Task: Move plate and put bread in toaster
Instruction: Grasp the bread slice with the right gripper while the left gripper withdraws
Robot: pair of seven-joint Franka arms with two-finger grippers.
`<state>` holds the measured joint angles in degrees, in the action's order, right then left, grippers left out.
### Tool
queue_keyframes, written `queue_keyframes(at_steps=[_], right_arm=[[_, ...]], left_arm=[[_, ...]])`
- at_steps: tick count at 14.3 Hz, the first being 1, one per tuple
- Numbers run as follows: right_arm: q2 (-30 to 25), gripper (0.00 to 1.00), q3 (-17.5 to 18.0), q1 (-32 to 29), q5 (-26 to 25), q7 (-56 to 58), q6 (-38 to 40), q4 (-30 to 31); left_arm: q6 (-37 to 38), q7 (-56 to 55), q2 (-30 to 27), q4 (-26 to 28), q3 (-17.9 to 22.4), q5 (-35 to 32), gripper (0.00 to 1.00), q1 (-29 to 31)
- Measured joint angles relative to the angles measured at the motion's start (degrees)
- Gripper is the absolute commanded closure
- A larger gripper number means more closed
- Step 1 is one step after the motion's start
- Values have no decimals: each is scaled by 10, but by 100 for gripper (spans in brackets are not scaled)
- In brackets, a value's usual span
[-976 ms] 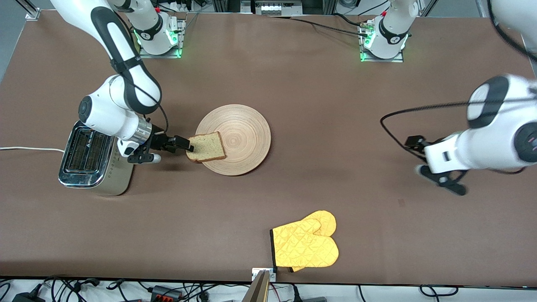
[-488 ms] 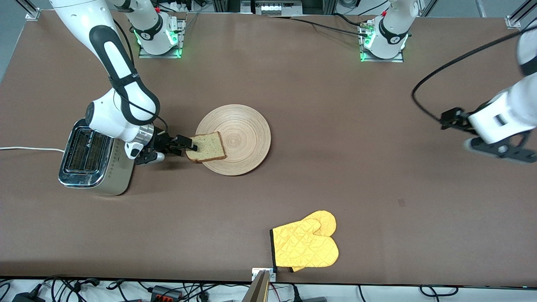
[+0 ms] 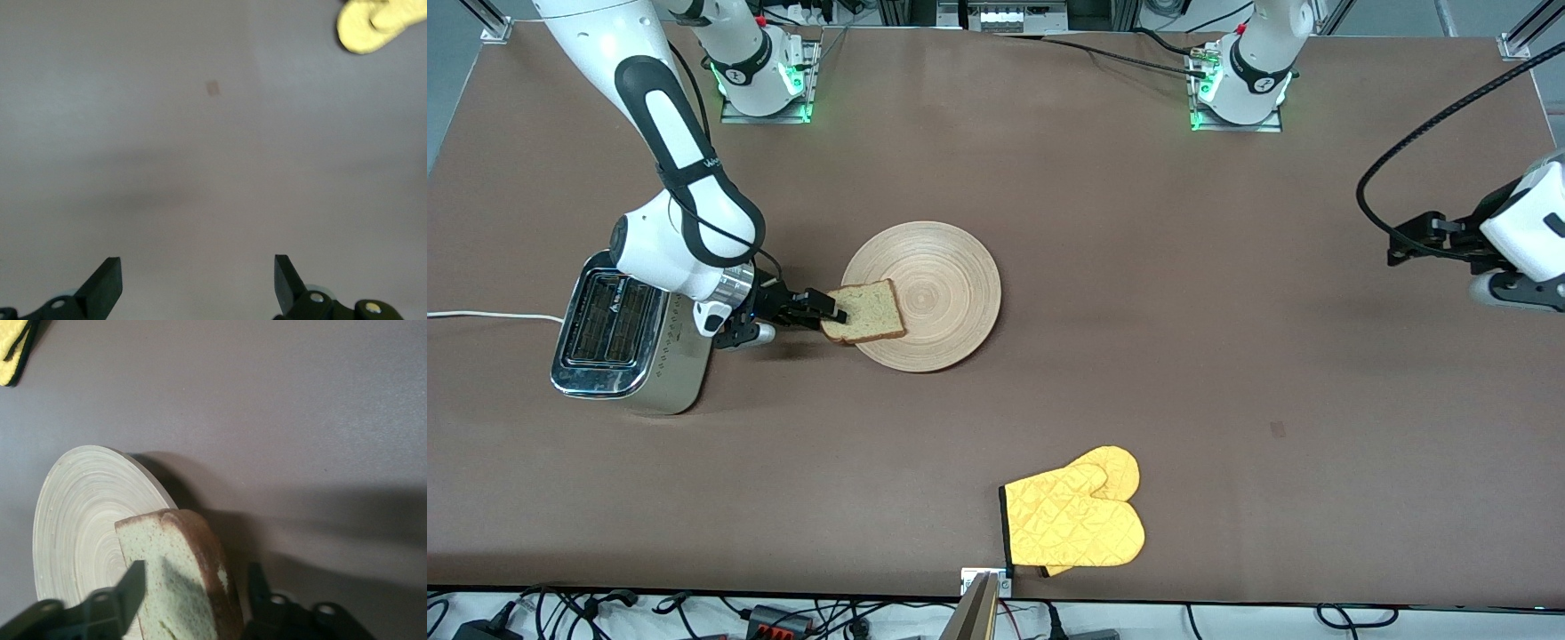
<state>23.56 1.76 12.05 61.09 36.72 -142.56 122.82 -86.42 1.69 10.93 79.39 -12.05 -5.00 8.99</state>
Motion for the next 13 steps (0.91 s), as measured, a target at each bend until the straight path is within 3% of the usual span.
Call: queue_keyframes(at_steps=[4, 7, 13], right_arm=[[0, 79, 0, 0, 6, 2, 0, 0], [0, 100, 0, 0, 7, 4, 0, 0], [-9, 100, -2, -2, 11, 4, -1, -9]], left_arm=[[-68, -10, -96, 130, 99, 6, 0, -86], [-87, -12, -162, 203, 120, 18, 0, -113], [-99, -12, -178, 222, 135, 42, 0, -120]])
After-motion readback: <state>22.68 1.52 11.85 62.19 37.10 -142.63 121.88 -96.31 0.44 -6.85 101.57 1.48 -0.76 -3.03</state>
